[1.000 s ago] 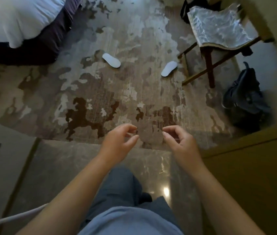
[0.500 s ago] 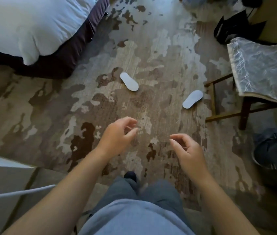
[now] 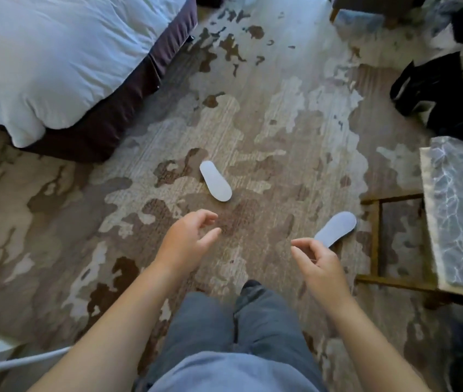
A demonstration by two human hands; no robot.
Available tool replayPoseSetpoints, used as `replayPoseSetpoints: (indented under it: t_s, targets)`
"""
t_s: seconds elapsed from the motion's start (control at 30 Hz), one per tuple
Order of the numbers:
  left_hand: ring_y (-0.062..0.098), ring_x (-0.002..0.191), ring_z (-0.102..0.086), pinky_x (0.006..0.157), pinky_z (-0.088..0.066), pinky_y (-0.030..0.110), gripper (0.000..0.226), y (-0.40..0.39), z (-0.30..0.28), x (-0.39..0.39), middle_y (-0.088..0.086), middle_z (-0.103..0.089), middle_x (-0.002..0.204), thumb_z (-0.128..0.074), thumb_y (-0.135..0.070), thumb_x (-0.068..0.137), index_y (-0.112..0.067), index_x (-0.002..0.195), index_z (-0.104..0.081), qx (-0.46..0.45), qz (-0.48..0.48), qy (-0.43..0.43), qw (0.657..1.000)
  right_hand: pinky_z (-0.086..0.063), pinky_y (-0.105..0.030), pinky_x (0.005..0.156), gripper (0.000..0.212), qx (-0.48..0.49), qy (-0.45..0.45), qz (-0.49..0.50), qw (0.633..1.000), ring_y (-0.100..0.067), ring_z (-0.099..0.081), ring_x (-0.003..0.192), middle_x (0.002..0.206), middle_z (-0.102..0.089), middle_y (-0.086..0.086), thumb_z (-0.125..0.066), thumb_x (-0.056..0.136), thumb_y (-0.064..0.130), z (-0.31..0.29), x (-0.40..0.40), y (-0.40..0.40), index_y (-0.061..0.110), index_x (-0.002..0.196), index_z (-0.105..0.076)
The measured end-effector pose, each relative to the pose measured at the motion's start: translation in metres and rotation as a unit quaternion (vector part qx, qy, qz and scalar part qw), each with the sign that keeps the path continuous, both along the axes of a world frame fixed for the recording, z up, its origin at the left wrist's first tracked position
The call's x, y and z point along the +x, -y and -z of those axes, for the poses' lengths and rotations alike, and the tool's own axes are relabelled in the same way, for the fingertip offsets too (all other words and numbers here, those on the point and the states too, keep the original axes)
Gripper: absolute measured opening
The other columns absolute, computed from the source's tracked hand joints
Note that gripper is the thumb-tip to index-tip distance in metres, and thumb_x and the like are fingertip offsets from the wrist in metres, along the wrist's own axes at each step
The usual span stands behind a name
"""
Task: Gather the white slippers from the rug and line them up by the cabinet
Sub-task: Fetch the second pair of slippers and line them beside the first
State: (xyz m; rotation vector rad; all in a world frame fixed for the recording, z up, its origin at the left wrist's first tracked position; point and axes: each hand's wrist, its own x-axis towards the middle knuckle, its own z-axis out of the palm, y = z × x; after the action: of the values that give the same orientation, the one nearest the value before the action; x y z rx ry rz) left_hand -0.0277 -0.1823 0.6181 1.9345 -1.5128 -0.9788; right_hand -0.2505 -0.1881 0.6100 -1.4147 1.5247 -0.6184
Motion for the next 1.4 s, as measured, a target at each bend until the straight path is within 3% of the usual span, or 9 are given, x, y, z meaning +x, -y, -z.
replayPoseSetpoints:
  t_s: [0.23,0.5,0.63,0.77,1.03,1.17,1.27,1.33,1.4]
  targets:
    - [0.020,0.099,-0.055,0.083,-0.039,0.027,0.024,0.091,0.046,0.060,0.006,-0.063,0.106,-0.056,-0.019,0.082,-0.012,0.105,-0.058,0.086,-0.097,0.023,0.991,-0.041,-0.019,0.064,0.009,0.012,-0.053,-0.114,0.992,-0.005,-0.053,0.077,0.080,-0.056,0.011,-0.051,0.086,0.020,0.031,0.070,0.185,0.019,0.091,-0.058]
    - [0.020,0.103,-0.054,0.083,-0.037,0.026,0.025,0.241,0.174,0.138,0.007,-0.061,0.113,-0.053,-0.021,0.084,-0.013,0.108,-0.056,0.160,-0.089,0.025,0.983,-0.036,-0.027,0.076,0.026,0.083,-0.121,-0.110,0.983,-0.014,-0.048,0.086,0.105,-0.056,-0.008,-0.056,0.084,0.016,0.191,0.162,0.339,0.008,0.108,-0.054]
    - [0.014,0.095,-0.051,0.080,-0.037,0.024,0.027,0.322,0.275,0.168,0.007,-0.061,0.112,-0.053,-0.022,0.085,-0.014,0.110,-0.055,0.168,-0.074,0.038,0.982,-0.035,-0.026,0.076,0.032,0.124,-0.136,-0.107,0.977,-0.009,-0.044,0.085,0.116,-0.053,-0.008,-0.058,0.083,0.019,0.302,0.190,0.395,0.011,0.113,-0.051]
    - [0.020,0.101,-0.054,0.084,-0.040,0.029,0.027,0.373,0.409,0.179,0.007,-0.061,0.114,-0.054,-0.024,0.084,-0.013,0.109,-0.055,0.187,-0.052,0.052,0.980,-0.035,-0.027,0.078,0.039,0.153,-0.155,-0.105,0.970,-0.011,-0.042,0.091,0.123,-0.050,-0.010,-0.058,0.082,0.021,0.433,0.202,0.428,0.010,0.118,-0.048]
    - [0.018,0.091,-0.052,0.083,-0.040,0.030,0.023,0.393,0.670,0.160,0.011,-0.061,0.104,-0.059,-0.016,0.081,-0.008,0.103,-0.058,0.229,-0.084,-0.022,0.969,-0.042,-0.039,0.093,0.058,0.212,-0.156,-0.101,0.960,-0.025,-0.044,0.121,0.137,-0.041,-0.010,-0.060,0.082,0.025,0.680,0.203,0.463,0.011,0.131,-0.032]
    - [0.024,0.095,-0.056,0.085,-0.044,0.035,0.022,0.409,0.726,0.158,0.006,-0.060,0.100,-0.061,-0.016,0.080,-0.010,0.101,-0.059,0.193,-0.079,-0.026,0.978,-0.048,-0.035,0.079,0.046,0.242,-0.109,-0.067,0.962,-0.021,-0.054,0.100,0.120,-0.053,-0.009,-0.061,0.082,0.026,0.741,0.198,0.467,0.011,0.121,-0.042]
    - [0.024,0.101,-0.052,0.086,-0.041,0.033,0.030,0.418,0.729,0.152,0.011,-0.056,0.116,-0.061,-0.019,0.079,-0.013,0.108,-0.056,0.167,-0.046,0.007,0.985,-0.044,-0.026,0.057,0.012,0.227,-0.064,-0.060,0.970,-0.017,-0.056,0.080,0.088,-0.057,0.001,-0.060,0.083,0.021,0.749,0.198,0.465,0.020,0.082,-0.048]
    - [0.023,0.117,-0.043,0.095,-0.033,0.031,0.041,0.426,0.718,0.147,0.010,-0.045,0.130,-0.063,-0.022,0.078,-0.016,0.117,-0.050,0.140,-0.030,0.026,0.989,-0.041,-0.028,0.056,0.021,0.204,-0.048,-0.076,0.975,-0.019,-0.054,0.078,0.077,-0.051,0.003,-0.058,0.083,0.019,0.741,0.198,0.465,0.021,0.072,-0.041]
    - [0.025,0.133,-0.022,0.108,-0.020,0.037,0.059,0.437,0.702,0.143,0.011,-0.027,0.144,-0.067,-0.024,0.074,-0.022,0.127,-0.041,0.088,-0.019,0.051,0.995,-0.038,-0.030,0.057,0.020,0.166,-0.051,-0.088,0.981,-0.019,-0.050,0.076,0.075,-0.049,0.004,-0.058,0.082,0.017,0.724,0.198,0.469,0.019,0.074,-0.040]
